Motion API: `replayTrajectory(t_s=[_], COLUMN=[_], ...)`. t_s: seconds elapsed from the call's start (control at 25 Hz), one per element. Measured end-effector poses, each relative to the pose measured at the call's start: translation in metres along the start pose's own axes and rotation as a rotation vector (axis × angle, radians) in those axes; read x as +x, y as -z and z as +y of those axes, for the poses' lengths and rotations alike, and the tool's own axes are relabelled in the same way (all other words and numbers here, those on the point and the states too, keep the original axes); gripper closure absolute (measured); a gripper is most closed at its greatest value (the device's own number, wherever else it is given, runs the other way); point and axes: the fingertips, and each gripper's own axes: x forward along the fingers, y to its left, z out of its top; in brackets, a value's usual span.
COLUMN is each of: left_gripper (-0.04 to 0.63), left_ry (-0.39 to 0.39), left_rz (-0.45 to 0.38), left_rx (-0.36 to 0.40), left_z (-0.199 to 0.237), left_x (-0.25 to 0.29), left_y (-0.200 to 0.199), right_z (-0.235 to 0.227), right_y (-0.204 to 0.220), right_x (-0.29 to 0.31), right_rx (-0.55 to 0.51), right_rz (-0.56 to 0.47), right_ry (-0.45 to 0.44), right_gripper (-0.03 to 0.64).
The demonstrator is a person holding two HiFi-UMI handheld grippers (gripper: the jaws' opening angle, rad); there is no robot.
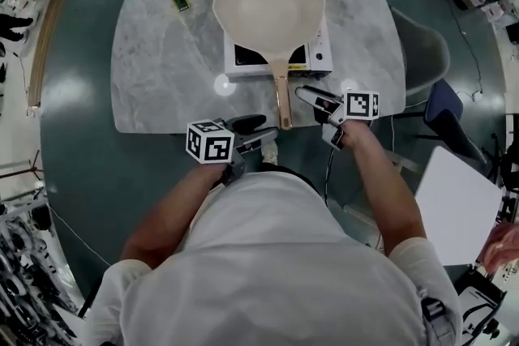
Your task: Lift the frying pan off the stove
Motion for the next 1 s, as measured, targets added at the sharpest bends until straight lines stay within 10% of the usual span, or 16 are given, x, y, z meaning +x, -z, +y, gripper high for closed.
replayTrajectory(t_s=[1.0], left_gripper=[0.333], left_ry=[0.057], left_rz=[-0.065], left_rx=[-0.268], left_z=[0.033], left_x=[0.108], left_y=[-0.018], right_z=[-0.023], right_y=[-0.058], right_x=[0.109], right_rx=[0.130], right_rz=[0.275], right_ry=[-0.251], right_gripper=[0.381])
